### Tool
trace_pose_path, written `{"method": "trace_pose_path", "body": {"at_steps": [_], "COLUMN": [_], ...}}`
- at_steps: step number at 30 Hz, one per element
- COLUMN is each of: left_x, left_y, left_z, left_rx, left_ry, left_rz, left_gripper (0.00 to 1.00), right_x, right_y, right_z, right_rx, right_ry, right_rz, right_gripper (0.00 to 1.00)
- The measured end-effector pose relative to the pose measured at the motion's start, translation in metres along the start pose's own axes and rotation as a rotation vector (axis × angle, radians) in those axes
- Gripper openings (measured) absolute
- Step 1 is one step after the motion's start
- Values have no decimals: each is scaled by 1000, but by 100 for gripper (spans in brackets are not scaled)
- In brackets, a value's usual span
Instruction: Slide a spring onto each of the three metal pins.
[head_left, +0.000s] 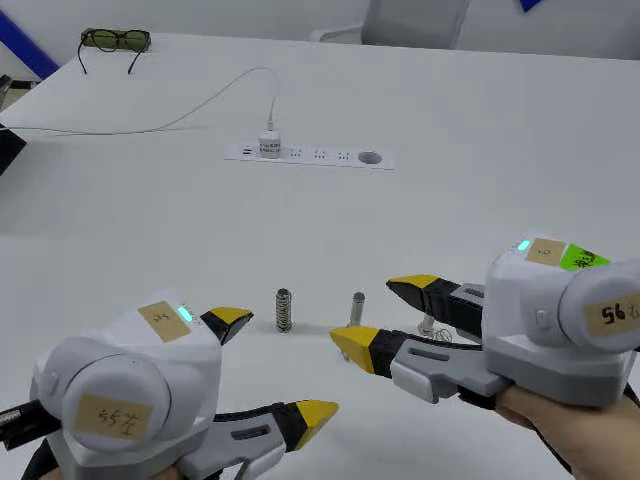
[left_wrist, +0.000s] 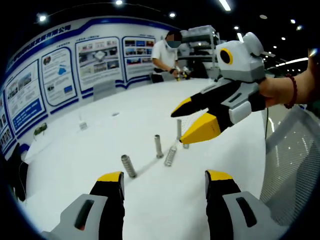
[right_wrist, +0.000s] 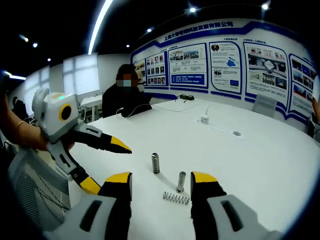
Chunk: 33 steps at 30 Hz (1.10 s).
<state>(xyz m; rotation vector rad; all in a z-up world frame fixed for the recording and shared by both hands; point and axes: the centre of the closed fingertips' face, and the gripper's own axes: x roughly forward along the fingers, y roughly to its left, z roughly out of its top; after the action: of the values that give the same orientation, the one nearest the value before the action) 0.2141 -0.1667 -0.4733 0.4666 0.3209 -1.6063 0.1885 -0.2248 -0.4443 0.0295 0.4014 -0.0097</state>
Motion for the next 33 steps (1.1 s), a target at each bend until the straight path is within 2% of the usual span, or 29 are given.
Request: {"method": "trace_pose_path", "body": {"at_steps": [7, 12, 17, 20, 29, 33], "left_x": [9, 16, 24, 30, 51, 60], "left_y": [-1, -1, 0, -1, -1, -1], "left_z": [0, -2, -3, -2, -6, -8], "left_rx": [42, 41, 52, 55, 88, 101], "left_ry": [19, 39, 50, 52, 95, 111], "left_rz": [-22, -22, -21, -34, -65, -74], "left_gripper": [62, 55, 54, 52, 46, 44], "right_x": [-16, -27, -36, -42, -52, -57], "right_y": [-2, -3, -6, -8, -16, -21], "right_z": [-10, -16, -25, -30, -43, -43], "right_rx": [14, 0, 5, 23, 55, 74], "right_ry": [-5, -12, -4, -3, 19, 10], "right_rz": [-5, -6, -13, -21, -47, -56], "right_gripper": [51, 51, 52, 52, 56, 58]}}
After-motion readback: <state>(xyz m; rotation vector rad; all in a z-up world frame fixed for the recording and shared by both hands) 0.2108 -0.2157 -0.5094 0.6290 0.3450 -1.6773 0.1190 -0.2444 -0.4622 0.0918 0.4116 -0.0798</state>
